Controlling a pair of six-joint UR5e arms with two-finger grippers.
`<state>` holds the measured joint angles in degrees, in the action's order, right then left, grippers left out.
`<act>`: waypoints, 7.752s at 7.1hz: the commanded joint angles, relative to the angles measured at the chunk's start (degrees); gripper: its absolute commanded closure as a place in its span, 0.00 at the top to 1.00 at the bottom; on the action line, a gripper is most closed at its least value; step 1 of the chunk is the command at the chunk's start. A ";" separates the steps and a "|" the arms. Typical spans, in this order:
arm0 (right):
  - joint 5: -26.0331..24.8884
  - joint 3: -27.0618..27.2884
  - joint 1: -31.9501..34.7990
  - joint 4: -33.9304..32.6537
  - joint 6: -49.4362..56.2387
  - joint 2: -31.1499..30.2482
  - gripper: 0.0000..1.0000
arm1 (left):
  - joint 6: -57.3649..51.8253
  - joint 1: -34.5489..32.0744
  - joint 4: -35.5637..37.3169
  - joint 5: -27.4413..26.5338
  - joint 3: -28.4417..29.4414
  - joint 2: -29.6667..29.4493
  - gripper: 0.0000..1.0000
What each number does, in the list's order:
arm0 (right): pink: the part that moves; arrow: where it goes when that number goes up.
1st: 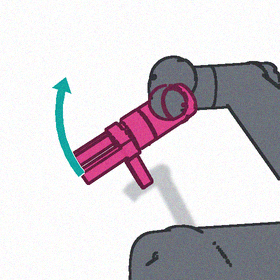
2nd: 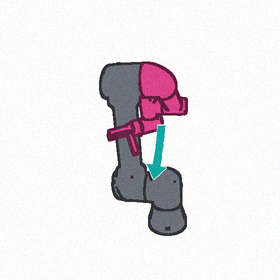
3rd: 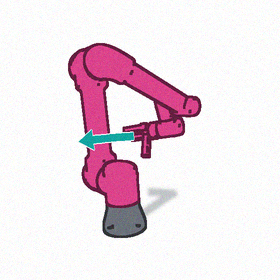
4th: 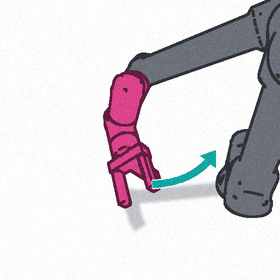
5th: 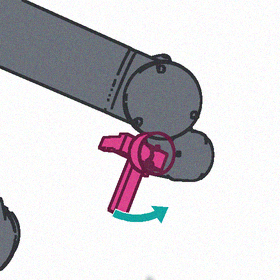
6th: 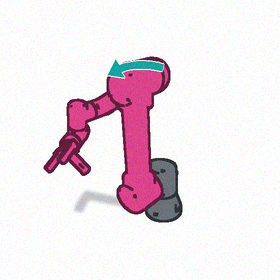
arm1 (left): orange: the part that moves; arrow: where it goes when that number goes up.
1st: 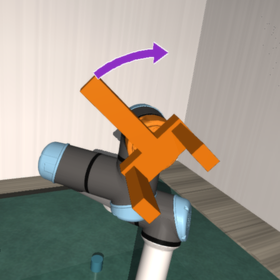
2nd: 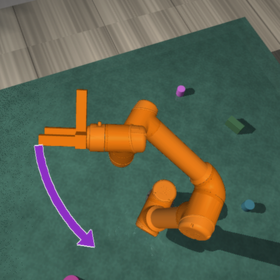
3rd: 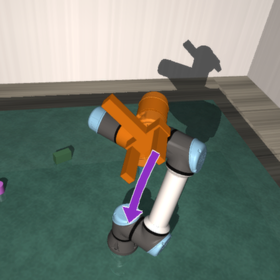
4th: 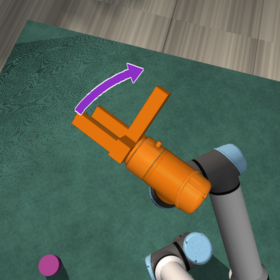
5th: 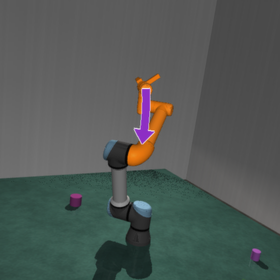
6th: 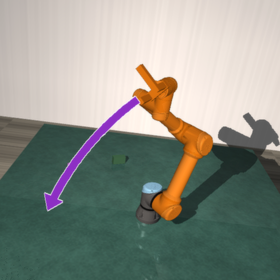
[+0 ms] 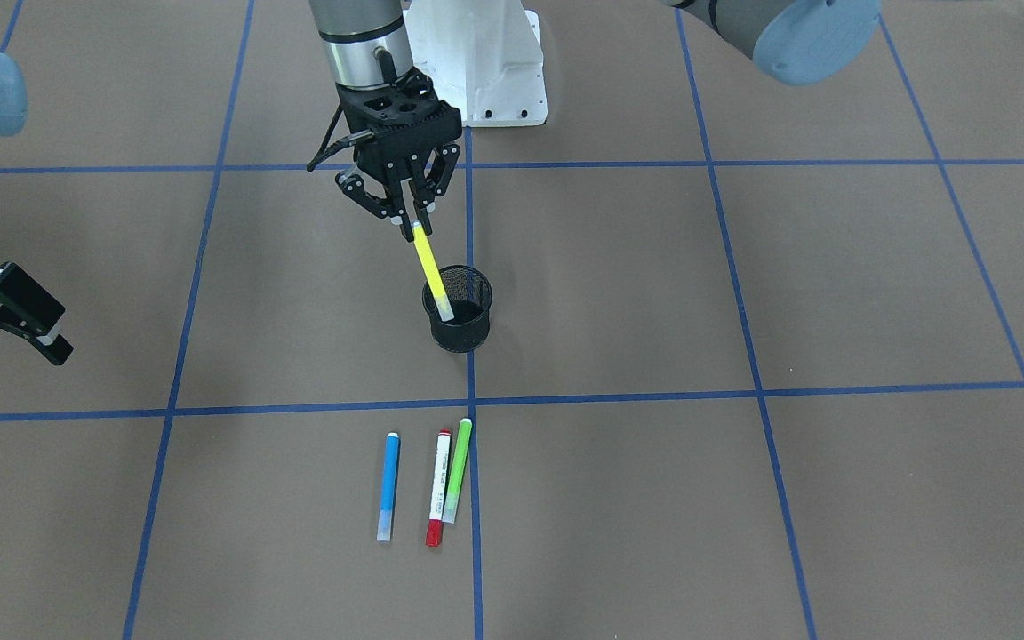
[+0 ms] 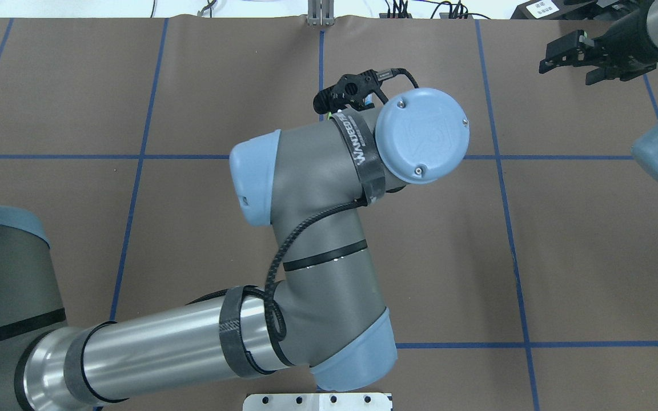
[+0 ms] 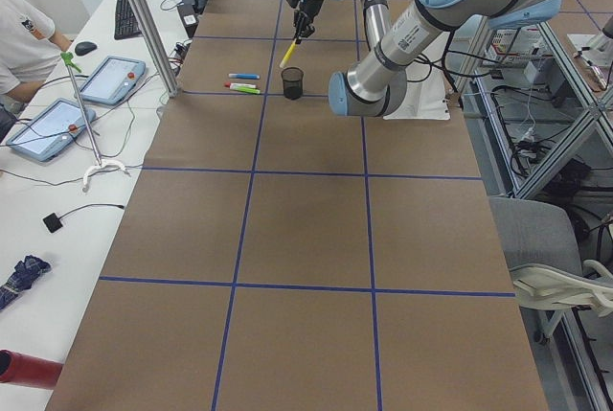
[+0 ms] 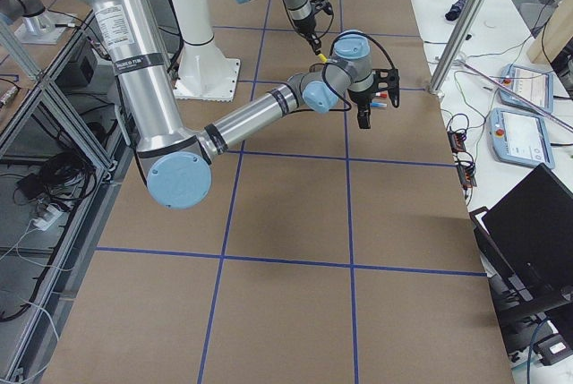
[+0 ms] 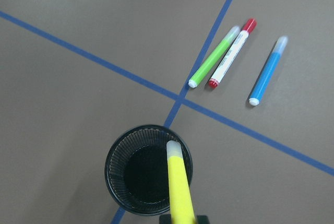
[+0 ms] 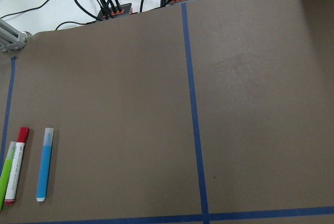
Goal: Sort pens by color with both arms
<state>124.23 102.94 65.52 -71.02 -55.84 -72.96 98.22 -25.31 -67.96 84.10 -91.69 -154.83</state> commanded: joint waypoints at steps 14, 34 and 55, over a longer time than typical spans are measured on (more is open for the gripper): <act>-2.68 -0.02 -0.92 0.00 -0.06 0.19 0.98 | -19.38 -13.98 -67.65 -1.75 41.24 5.86 0.00; 10.68 -16.72 21.39 -5.67 45.88 -8.34 0.99 | -92.05 -53.35 -30.84 43.69 0.54 54.54 0.99; 9.28 -12.16 17.71 -24.52 49.16 -3.58 0.99 | -97.78 -59.94 -22.30 53.27 -3.85 63.77 0.99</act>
<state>133.69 89.82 83.29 -95.29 -6.90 -75.44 0.57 -85.13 -90.01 137.36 -95.23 -92.21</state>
